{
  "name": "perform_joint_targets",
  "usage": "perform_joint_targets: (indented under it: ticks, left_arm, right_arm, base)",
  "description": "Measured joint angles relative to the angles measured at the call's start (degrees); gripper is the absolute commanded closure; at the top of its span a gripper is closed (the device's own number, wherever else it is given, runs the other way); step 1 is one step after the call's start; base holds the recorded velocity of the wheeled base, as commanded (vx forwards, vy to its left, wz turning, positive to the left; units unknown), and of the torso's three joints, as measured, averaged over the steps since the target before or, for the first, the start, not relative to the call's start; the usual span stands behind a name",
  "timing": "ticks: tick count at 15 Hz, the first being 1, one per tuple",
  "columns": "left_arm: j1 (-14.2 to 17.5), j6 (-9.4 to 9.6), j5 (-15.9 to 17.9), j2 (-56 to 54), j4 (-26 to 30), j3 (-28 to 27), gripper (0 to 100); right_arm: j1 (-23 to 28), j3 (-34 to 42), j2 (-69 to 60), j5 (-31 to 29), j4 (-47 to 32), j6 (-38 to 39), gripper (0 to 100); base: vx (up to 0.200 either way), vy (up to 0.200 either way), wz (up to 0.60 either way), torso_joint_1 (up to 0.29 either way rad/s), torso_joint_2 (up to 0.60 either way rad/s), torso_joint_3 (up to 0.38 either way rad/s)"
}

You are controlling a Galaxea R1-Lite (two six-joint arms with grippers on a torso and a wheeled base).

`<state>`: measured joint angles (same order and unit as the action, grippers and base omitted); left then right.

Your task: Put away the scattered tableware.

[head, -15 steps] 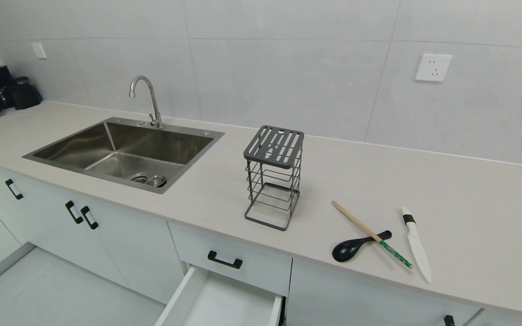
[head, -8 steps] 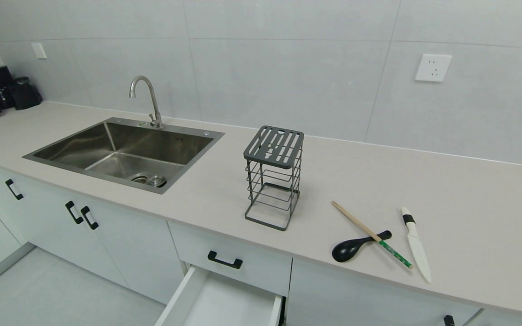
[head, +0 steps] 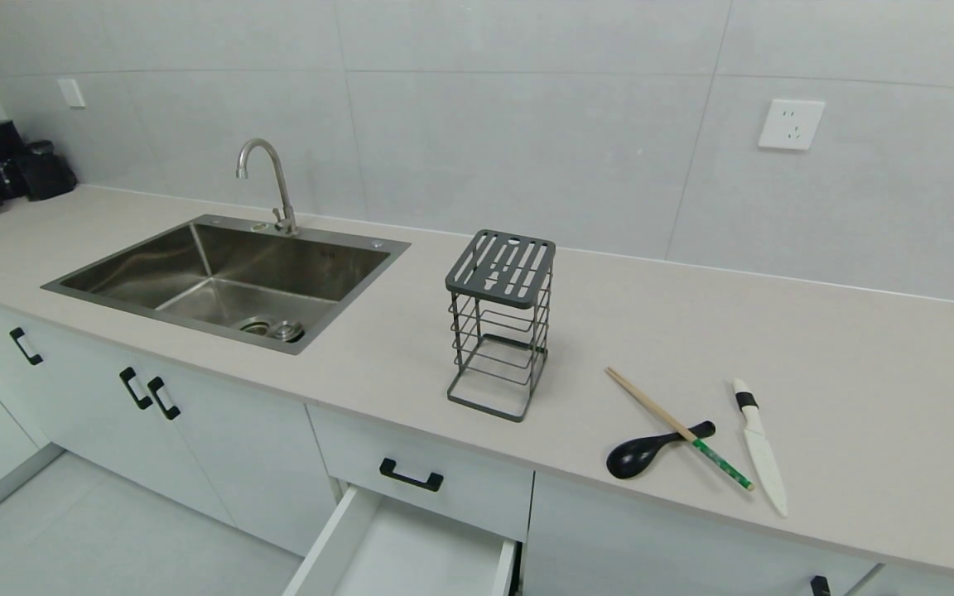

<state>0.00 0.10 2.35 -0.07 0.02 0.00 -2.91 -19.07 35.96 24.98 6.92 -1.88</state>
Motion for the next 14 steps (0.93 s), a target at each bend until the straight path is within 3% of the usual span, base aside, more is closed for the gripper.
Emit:
perform_joint_targets:
  ticks: [5, 14]
  left_arm:
    - [0.0, 0.0, 0.0, 0.0, 0.0, 0.0, 0]
    - [0.0, 0.0, 0.0, 0.0, 0.0, 0.0, 0]
  right_arm:
    - [-9.0, -3.1, 24.5, -10.9, 0.1, -3.8, 0]
    - [-13.1, -4.1, 41.4, -12.5, 3.8, -5.9, 0]
  base:
    - [0.0, 0.0, 0.0, 0.0, 0.0, 0.0]
    - [0.0, 0.0, 0.0, 0.0, 0.0, 0.0]
